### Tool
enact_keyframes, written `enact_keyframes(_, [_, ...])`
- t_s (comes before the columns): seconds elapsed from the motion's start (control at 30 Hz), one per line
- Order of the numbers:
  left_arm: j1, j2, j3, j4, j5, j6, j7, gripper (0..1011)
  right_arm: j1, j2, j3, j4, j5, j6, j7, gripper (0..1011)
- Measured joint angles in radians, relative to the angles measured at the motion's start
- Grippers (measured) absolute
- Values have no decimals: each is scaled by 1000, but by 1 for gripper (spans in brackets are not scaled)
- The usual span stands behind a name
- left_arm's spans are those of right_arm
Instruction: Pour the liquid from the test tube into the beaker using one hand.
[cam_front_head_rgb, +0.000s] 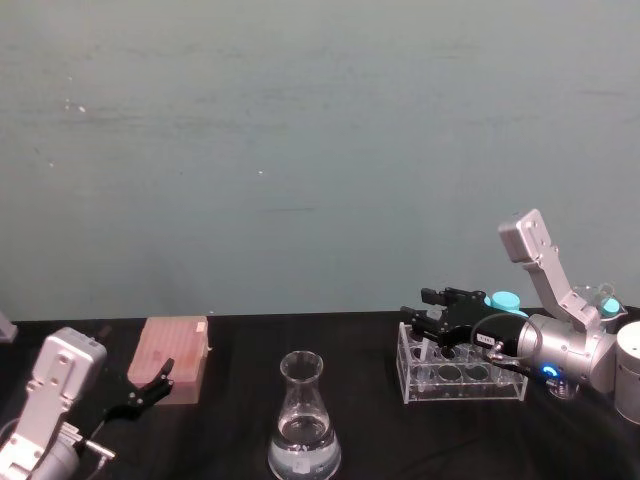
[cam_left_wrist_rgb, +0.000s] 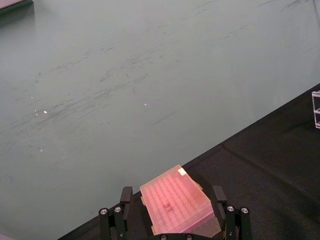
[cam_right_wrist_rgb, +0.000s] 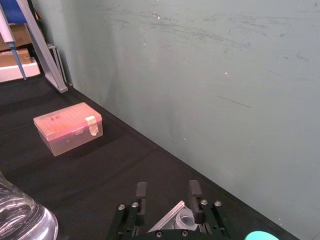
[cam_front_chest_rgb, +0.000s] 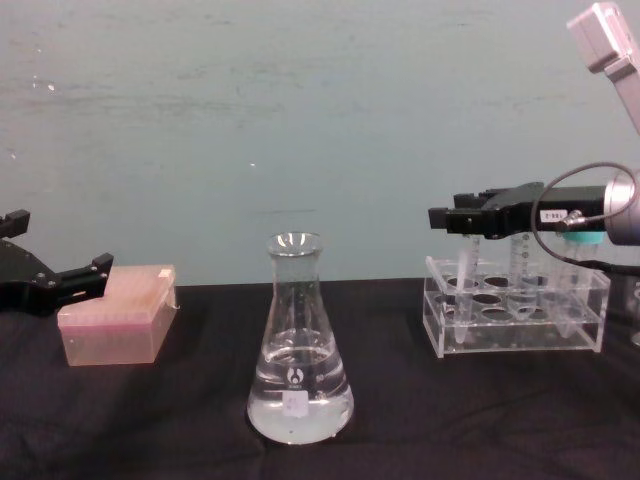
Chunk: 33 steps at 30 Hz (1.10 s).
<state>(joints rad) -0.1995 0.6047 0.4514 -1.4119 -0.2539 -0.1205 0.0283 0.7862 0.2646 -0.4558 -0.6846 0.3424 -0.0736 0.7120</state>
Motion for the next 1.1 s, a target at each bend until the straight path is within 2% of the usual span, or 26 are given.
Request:
enact_keyframes(0.1, [0,0,0,0,0,0,0,1000,0,0,0,0,0,0,0,613])
enact_keyframes(0.2, [0,0,0,0,0,0,0,1000,0,0,0,-1,1,0,0,673])
enact_keyframes(0.23, [0,0,0,0,0,0,0,1000,0,0,0,-1,1,0,0,728])
enact_keyframes(0.5, [0,0,0,0,0,0,0,1000,0,0,0,-1,1,0,0,953])
enact_keyframes(0.6, [0,0,0,0,0,0,0,1000,0,0,0,-1,1,0,-1,1003])
enact_keyframes(1.1, [0,0,0,0,0,0,0,1000,0,0,0,-1,1,0,-1,1003])
